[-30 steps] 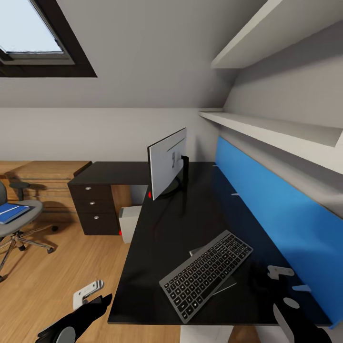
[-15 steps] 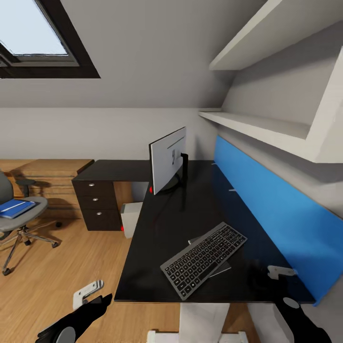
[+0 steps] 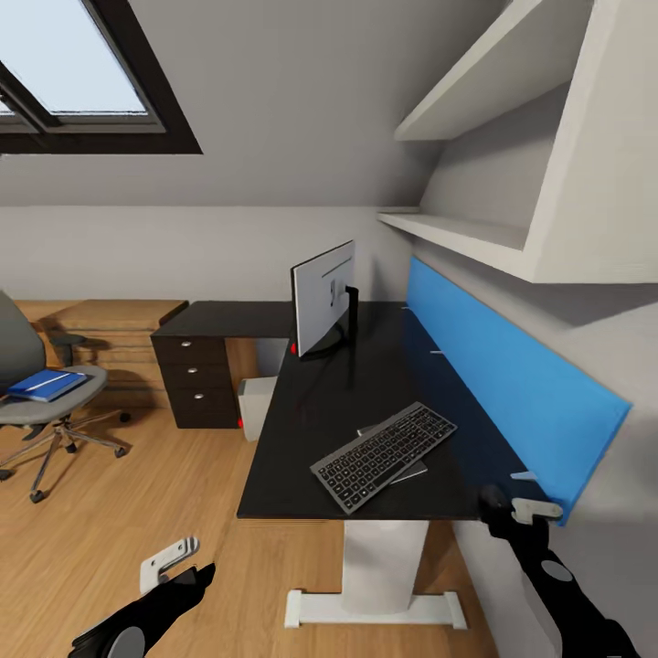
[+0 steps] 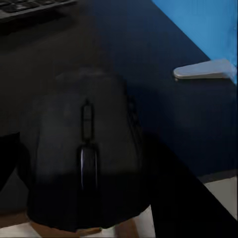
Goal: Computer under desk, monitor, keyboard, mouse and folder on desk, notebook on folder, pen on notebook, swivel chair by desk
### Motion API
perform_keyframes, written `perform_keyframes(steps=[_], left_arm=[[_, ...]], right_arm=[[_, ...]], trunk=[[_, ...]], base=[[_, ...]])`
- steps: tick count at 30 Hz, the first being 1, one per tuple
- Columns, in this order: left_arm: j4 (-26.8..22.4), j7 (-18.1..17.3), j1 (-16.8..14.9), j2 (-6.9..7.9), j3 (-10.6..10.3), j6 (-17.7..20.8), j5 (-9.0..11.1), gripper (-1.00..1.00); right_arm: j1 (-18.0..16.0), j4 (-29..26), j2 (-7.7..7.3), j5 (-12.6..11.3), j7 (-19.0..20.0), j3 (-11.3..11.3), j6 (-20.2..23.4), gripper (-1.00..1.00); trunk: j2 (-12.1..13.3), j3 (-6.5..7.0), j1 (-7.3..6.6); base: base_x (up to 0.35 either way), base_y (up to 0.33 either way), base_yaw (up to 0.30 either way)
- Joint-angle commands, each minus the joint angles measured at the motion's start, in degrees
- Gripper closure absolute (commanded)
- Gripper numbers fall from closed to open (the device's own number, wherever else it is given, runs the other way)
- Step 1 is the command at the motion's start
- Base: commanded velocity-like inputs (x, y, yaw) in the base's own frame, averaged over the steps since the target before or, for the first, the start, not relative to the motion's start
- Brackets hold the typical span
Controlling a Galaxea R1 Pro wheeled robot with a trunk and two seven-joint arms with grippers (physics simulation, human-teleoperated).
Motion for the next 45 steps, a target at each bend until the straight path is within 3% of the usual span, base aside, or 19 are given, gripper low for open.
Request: perform_keyframes(steps=[1, 3, 8, 13, 15, 27, 28, 30, 34, 38, 45], left_arm=[[-0.1, 0.5, 0.0, -0.02, 0.0, 0.1, 0.6, -1.00], [-0.1, 0.5, 0.0, -0.02, 0.0, 0.1, 0.6, -1.00], [-0.1, 0.5, 0.0, -0.02, 0.0, 0.1, 0.6, -1.00], [-0.1, 0.6, 0.0, -0.02, 0.0, 0.1, 0.6, -1.00], [-0.1, 0.6, 0.0, -0.02, -0.1, 0.1, 0.6, -1.00], [-0.1, 0.7, 0.0, -0.02, -0.3, 0.1, 0.5, -1.00], [-0.1, 0.7, 0.0, -0.02, -0.9, 0.1, 0.0, -1.00], [-0.1, 0.7, 0.0, -0.05, -3.4, 0.1, -2.2, -1.00], [0.3, 0.7, 0.0, -0.11, -5.1, 0.1, -3.7, -1.00], [0.9, 1.0, 0.0, -0.06, -8.6, 0.0, -4.0, -1.00], [1.1, 1.0, 0.0, -0.02, -9.5, 0.0, -4.1, -1.00]], right_arm=[[0.1, -2.2, 0.00, -0.6, -0.1, 0.1, 0.2, 1.00], [1.1, -9.9, 0.42, -0.7, -0.1, 0.0, 4.1, 1.00], [7.8, -27.7, 3.99, -0.7, -0.2, 0.1, 18.0, 1.00], [11.3, -37.8, 7.17, -0.4, -0.2, 1.6, 29.0, 1.00], [13.4, -43.1, 8.78, -0.3, -0.2, 3.7, 33.8, 1.00], [15.3, -47.4, 9.80, -0.9, -0.1, 6.1, 36.1, 1.00], [15.7, -48.3, 11.36, -0.9, -0.3, 7.1, 36.0, 1.00], [15.8, -48.3, 12.34, -0.8, -0.4, 7.2, 35.9, 1.00], [15.9, -48.3, 12.71, -0.7, -0.5, 7.3, 35.8, 1.00], [15.9, -48.3, 12.77, -0.6, -0.5, 7.4, 35.7, 1.00], [16.1, -48.3, 12.86, -0.5, -0.5, 7.5, 35.6, 1.00]], trunk=[[0.0, -0.05, -0.03], [0.0, -0.05, -0.03], [0.0, -0.05, -0.03], [0.0, -0.05, -0.03], [0.0, -0.05, -0.03], [0.0, -0.05, -0.03], [0.0, -0.05, -0.03], [0.0, -0.05, -0.03], [0.0, -0.05, -0.03], [0.0, -0.05, -0.03], [0.0, -0.05, -0.03]], base=[[-0.335, 0.000, 0.000], [-0.335, 0.000, 0.000], [-0.262, 0.138, 0.000], [0.026, 0.287, 0.000], [0.180, 0.298, 0.000], [0.209, 0.298, 0.000], [0.213, 0.298, 0.219], [0.213, 0.298, 0.245], [0.150, 0.224, 0.262], [0.027, 0.043, 0.266], [0.084, 0.152, 0.132]])
